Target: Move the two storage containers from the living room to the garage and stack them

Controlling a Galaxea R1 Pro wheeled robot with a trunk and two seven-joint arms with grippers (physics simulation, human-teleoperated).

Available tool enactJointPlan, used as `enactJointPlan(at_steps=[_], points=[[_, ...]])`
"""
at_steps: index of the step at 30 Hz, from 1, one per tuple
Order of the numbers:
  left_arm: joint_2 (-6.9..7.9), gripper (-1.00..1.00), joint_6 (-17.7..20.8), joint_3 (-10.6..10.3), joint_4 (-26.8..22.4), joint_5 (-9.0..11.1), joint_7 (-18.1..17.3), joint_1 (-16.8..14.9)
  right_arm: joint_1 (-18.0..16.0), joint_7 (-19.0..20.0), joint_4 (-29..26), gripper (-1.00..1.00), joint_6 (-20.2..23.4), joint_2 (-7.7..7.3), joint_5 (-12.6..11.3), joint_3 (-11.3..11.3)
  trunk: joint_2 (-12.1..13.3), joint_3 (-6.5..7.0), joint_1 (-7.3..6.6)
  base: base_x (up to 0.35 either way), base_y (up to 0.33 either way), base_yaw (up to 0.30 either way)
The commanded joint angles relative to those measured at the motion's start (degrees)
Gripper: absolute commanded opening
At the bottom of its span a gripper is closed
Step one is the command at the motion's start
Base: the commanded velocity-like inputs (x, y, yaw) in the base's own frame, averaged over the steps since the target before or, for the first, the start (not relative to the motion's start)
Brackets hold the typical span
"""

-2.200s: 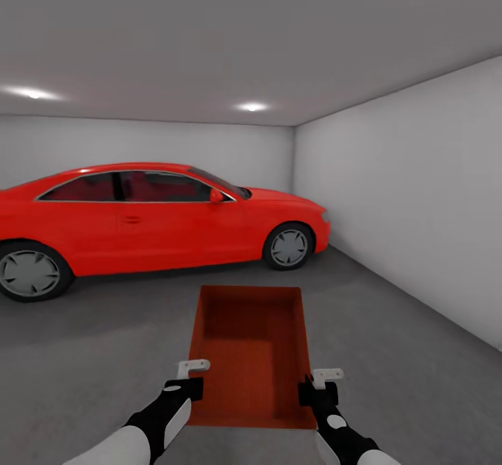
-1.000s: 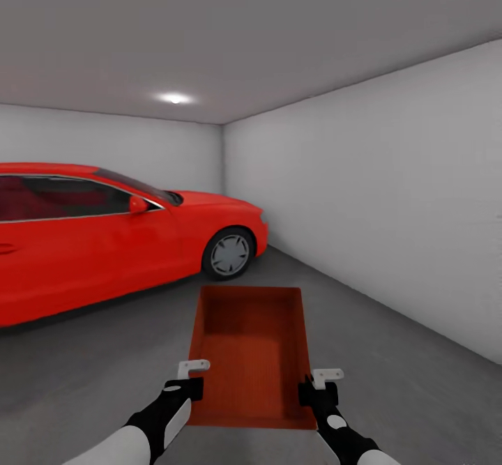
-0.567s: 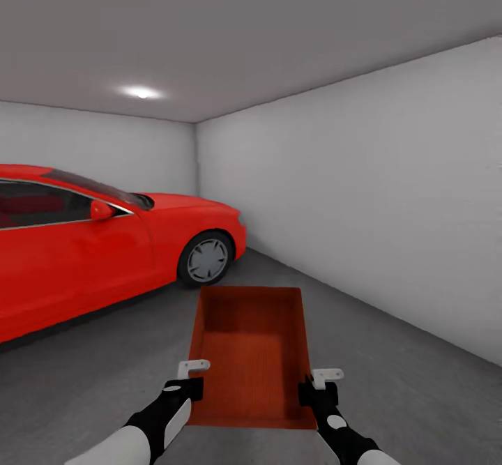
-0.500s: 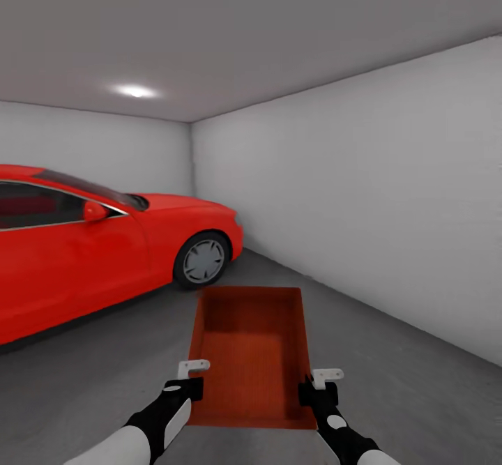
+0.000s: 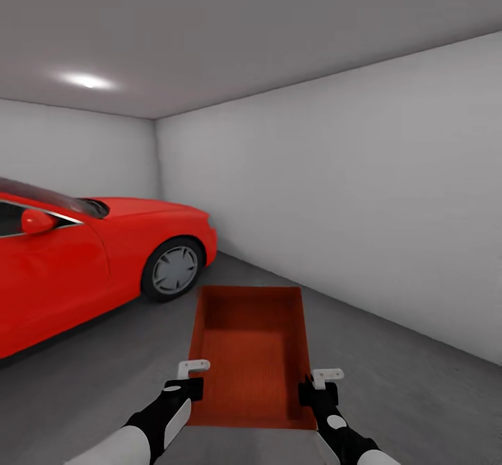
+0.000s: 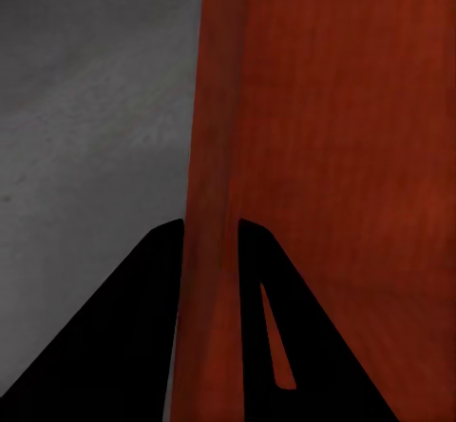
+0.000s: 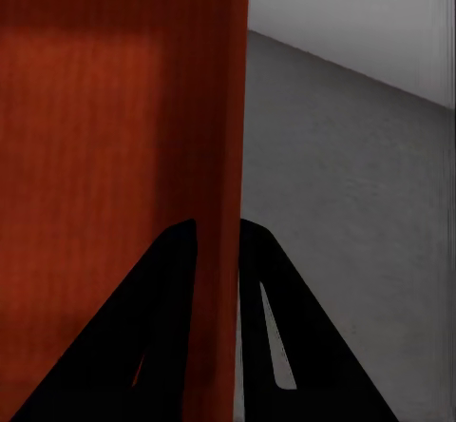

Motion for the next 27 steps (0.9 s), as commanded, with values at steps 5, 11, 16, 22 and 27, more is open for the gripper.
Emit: enactJointPlan(at_steps=[5,11,16,22,27], points=[[0.69,-1.0,0.43,0.97,-0.36,-1.03,0.76,-0.03,-0.06,-0.15,0.13,-1.0,-0.15,0.03,0.47,-1.98,-0.07,-0.09,0.04,0.316,0.184,-0.284],[0.7,-1.0,0.43,0.96,-0.36,-1.03,0.76,-0.04,-0.06,-0.15,0.13,-1.0,-0.15,0.03,0.47,-1.98,-0.07,-0.09,0.04,0.316,0.184,-0.284],[0.69,-1.0,0.43,0.96,-0.36,-1.03,0.76,-0.03,-0.06,-0.15,0.13,-1.0,-0.15,0.03,0.47,-1.98,-0.07,-0.09,0.04,0.316,0.184,-0.284],[0.68,-1.0,0.43,0.93,-0.36,-1.03,0.77,-0.03,-0.06,-0.15,0.13,-1.0,-0.15,0.03,0.47,-1.98,-0.07,-0.09,0.04,0.316,0.183,-0.284],[0.69,-1.0,0.43,0.95,-0.36,-1.03,0.76,-0.01,-0.06,-0.15,0.13,-1.0,-0.15,0.03,0.47,-1.98,-0.07,-0.09,0.04,0.316,0.183,-0.284]])
